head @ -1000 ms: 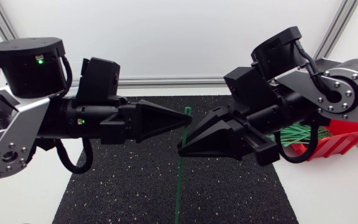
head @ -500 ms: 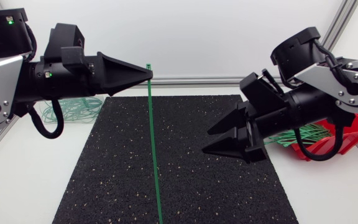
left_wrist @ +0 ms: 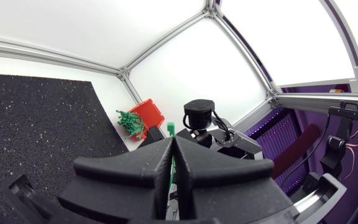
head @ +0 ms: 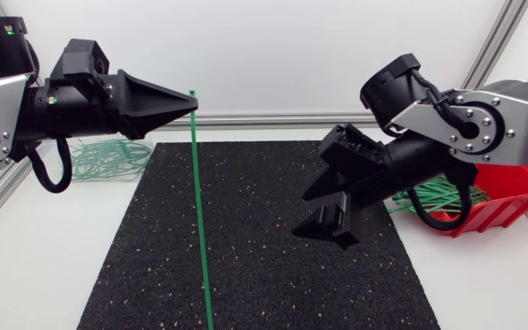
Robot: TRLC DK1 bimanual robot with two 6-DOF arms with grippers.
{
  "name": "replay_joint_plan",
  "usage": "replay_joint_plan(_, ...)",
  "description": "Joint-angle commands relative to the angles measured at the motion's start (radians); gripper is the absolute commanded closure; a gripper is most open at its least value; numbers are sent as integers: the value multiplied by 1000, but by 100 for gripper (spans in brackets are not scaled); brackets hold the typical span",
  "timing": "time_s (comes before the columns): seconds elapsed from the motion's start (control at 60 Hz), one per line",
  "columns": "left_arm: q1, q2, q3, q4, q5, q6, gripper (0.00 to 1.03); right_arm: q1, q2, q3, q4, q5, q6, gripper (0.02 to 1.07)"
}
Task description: Take a green cable tie from the red box, thread the tail through the head to close it, then place it in the transparent bin on the left.
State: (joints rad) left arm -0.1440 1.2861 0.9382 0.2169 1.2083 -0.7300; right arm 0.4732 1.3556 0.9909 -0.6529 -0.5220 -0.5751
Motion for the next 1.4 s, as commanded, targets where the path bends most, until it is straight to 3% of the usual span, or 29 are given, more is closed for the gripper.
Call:
replay_joint_plan(0.0,1,32,37,1,30,-19,99,19,-16,-63,62,33,-52,6)
replay_joint_plan(0.167,-17,53,50,1,45,-16,99,94,-69,-126,213,301,-78,7)
replay_joint_plan(0.35,-16,70,65,1,48,-2,99,283,-84,-209,279,602,-209,6)
replay_joint_plan(0.467,-17,85,68,4,48,4,99,306,-56,-210,272,654,-292,12)
replay_joint_plan(0.75,-20,119,68,6,48,34,99,312,-133,-204,365,723,-376,5)
replay_joint_plan(1.05,-46,145,100,-2,45,29,99,337,-200,-377,601,809,-692,5)
replay_joint_plan(1.2,-54,153,113,-11,45,27,99,320,-220,-451,789,763,-836,5)
replay_joint_plan(1.233,-54,153,113,-11,45,27,99,300,-234,-465,812,689,-864,6)
replay_joint_plan(1.317,-55,154,113,-11,45,26,99,183,-317,-488,763,367,-957,6)
replay_joint_plan(1.383,-60,160,113,-11,45,23,99,165,-300,-512,858,326,-1065,6)
